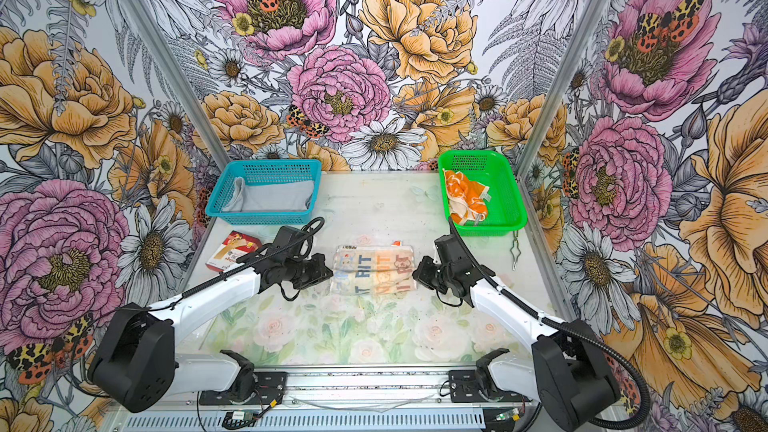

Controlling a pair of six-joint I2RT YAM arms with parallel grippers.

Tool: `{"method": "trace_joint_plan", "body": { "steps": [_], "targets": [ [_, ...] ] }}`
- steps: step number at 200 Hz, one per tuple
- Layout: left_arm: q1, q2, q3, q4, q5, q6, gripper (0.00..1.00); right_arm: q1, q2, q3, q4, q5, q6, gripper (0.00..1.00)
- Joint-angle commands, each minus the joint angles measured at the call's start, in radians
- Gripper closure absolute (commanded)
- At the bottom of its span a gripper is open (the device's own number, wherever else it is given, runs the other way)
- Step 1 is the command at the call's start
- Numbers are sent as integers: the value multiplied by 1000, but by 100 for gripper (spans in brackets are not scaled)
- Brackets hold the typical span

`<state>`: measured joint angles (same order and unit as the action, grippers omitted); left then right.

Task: Fold and stack the towels
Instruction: 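Lift the near edge and fold it over toward the far edge with both grippers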

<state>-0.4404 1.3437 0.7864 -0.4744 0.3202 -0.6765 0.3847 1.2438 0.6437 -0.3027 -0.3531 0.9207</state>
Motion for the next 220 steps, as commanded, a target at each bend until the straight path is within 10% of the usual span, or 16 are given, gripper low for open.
{"method": "trace_joint_plan", "body": {
  "steps": [1,220],
  "targets": [
    [38,41,55,9,30,58,100,-18,74,72,29,-22,-67,100],
    [132,447,387,46,60,161,100,-128,448,320,106,-119,-190,100]
  ]
}}
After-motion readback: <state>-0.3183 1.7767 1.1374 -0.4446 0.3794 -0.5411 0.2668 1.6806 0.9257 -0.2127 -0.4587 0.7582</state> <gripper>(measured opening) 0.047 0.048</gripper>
